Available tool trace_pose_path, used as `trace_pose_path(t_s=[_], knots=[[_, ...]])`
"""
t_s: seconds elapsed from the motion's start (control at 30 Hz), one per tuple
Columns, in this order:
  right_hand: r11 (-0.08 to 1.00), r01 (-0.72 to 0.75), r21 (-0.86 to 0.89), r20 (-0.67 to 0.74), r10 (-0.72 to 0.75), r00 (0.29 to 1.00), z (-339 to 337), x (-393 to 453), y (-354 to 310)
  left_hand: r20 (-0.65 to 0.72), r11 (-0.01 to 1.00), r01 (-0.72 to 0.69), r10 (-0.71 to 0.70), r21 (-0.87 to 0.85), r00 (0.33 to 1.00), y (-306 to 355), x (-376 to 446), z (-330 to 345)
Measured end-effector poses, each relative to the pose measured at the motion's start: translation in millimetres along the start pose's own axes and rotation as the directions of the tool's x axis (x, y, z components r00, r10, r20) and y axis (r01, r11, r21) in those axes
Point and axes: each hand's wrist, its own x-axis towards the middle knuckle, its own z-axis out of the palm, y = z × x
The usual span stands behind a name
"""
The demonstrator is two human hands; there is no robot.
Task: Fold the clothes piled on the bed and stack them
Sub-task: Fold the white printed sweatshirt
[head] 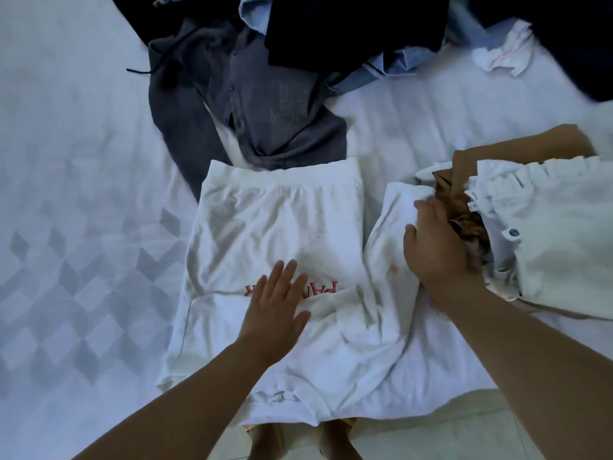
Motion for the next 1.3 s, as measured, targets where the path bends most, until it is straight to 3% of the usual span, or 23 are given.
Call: trace_pose_path(t_s=[0.1, 0.23, 0.33, 0.43, 0.5, 0.63, 0.7, 0.8, 0.87, 0.97, 1.07, 1.17, 1.3], knots=[[0.999, 0.009, -0.042, 0.107, -0.004, 0.994, 0.6, 25.1, 0.9, 0.036, 0.994, 0.005, -0.001, -0.108, 0.999, 23.0, 27.6, -4.5], [0.999, -0.043, -0.014, 0.238, 0.045, 0.970, -7.0, 46.5, 3.5, 0.075, 0.995, 0.047, -0.041, -0.086, 0.996, 40.8, 51.1, -12.4], [0.997, -0.062, 0.045, 0.154, 0.054, 0.987, -16.1, 42.9, 1.1, 0.071, 0.980, 0.085, -0.074, -0.182, 0.995, 50.8, 61.3, -25.1], [0.983, 0.016, 0.182, 0.026, -0.021, 0.999, -20.2, 12.1, -5.9, 0.000, 0.913, 0.103, -0.112, -0.395, 0.994, 69.0, 71.3, -46.2], [0.963, 0.135, 0.231, -0.083, -0.119, 0.989, -22.6, -18.9, -15.5, -0.052, 0.816, 0.113, -0.172, -0.567, 0.984, 87.4, 76.5, -60.8], [0.900, 0.314, 0.302, -0.168, -0.274, 0.947, -24.1, -68.8, -24.9, 0.091, 0.409, 0.276, -0.418, -0.870, 0.904, 119.1, 86.0, -90.0], [0.887, 0.322, 0.331, -0.194, -0.270, 0.943, -29.5, -85.1, -27.7, 0.138, 0.374, 0.332, -0.460, -0.866, 0.877, 122.2, 87.3, -94.4], [0.913, 0.260, 0.314, -0.302, -0.164, 0.939, -39.8, -94.3, -27.0, 0.136, 0.422, 0.322, -0.414, -0.847, 0.900, 120.7, 80.3, -95.1], [0.943, 0.223, 0.246, -0.365, -0.123, 0.923, -45.9, -91.1, -24.5, 0.163, 0.393, 0.313, -0.370, -0.865, 0.915, 122.7, 72.5, -98.2], [0.992, 0.095, 0.082, -0.345, -0.061, 0.937, -50.7, -86.9, -21.5, 0.200, 0.299, 0.295, -0.309, -0.908, 0.930, 127.8, 62.8, -102.6], [0.999, -0.039, 0.037, -0.277, 0.048, 0.960, -53.8, -89.6, -25.7, 0.219, 0.242, 0.296, -0.299, -0.924, 0.929, 132.1, 56.5, -106.2], [0.992, -0.038, 0.122, -0.204, 0.062, 0.977, -50.9, -94.3, -33.8, 0.222, 0.174, 0.281, -0.297, -0.944, 0.929, 134.0, 52.2, -111.3], [0.939, -0.007, 0.343, -0.213, 0.085, 0.973, -58.1, -96.5, -39.4, 0.189, 0.226, 0.247, -0.249, -0.942, 0.950, 127.4, 44.2, -114.2]])
